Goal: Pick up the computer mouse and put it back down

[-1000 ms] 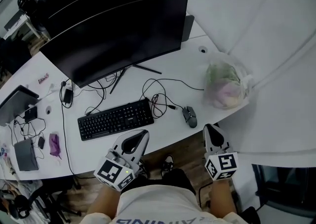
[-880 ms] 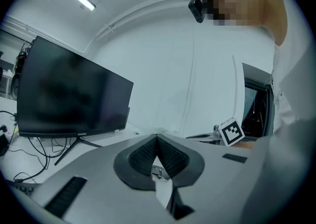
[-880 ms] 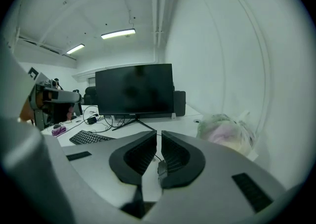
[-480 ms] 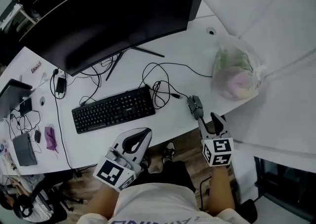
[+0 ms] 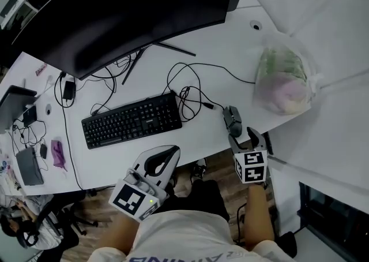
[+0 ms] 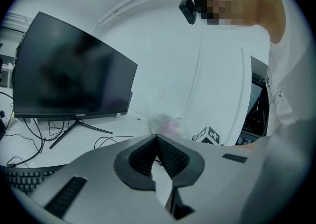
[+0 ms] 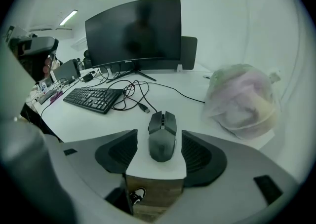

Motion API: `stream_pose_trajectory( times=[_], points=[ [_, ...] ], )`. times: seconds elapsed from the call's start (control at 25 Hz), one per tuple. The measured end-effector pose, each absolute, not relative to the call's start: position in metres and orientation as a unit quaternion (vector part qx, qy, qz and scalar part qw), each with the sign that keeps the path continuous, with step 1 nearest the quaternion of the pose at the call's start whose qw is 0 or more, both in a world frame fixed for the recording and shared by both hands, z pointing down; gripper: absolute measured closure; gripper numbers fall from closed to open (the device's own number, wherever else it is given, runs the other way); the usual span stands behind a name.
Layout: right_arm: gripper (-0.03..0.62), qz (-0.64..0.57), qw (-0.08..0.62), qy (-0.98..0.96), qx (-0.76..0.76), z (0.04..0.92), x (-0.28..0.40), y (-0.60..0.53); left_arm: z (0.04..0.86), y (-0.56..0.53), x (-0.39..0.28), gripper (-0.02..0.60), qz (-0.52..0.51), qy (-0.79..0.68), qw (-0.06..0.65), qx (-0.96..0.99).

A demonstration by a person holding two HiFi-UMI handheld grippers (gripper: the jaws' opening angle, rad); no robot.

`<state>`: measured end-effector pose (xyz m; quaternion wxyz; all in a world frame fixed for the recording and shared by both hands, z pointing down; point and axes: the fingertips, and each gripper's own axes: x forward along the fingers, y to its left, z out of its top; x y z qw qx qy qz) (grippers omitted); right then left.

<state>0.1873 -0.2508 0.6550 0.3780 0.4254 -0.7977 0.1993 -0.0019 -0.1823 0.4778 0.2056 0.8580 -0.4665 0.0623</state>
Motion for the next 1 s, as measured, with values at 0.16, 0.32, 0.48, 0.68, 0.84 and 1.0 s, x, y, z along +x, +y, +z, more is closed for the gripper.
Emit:
stream_pose_trajectory(
  times=[0.16, 0.32, 0.48, 0.68, 0.84, 1.0],
  points=[
    [0.324, 0.211, 0.389, -0.792, 0.420, 0.672, 0.189, -0.254, 0.483, -0.184, 0.002, 0.574, 0.066, -0.470, 0.211, 0.855],
    [0.326, 0.221, 0.402, -0.790, 0.407, 0.685, 0.187, -0.255, 0.485, -0.186, 0.001, 0.574, 0.068, -0.475, 0.214, 0.851],
    [0.326, 0.230, 0.411, -0.785, 0.403, 0.697, 0.186, -0.257, 0.484, -0.187, 0.003, 0.574, 0.068, -0.475, 0.215, 0.851],
    [0.326, 0.234, 0.414, -0.780, 0.406, 0.706, 0.187, -0.260, 0.484, -0.186, 0.003, 0.574, 0.068, -0.473, 0.215, 0.852],
    [0.327, 0.233, 0.420, -0.776, 0.409, 0.711, 0.187, -0.262, 0.483, -0.184, 0.002, 0.575, 0.068, -0.476, 0.216, 0.850],
    [0.327, 0.231, 0.417, -0.774, 0.417, 0.713, 0.188, -0.263, 0.481, -0.179, 0.000, 0.574, 0.068, -0.477, 0.216, 0.849]
  ],
)
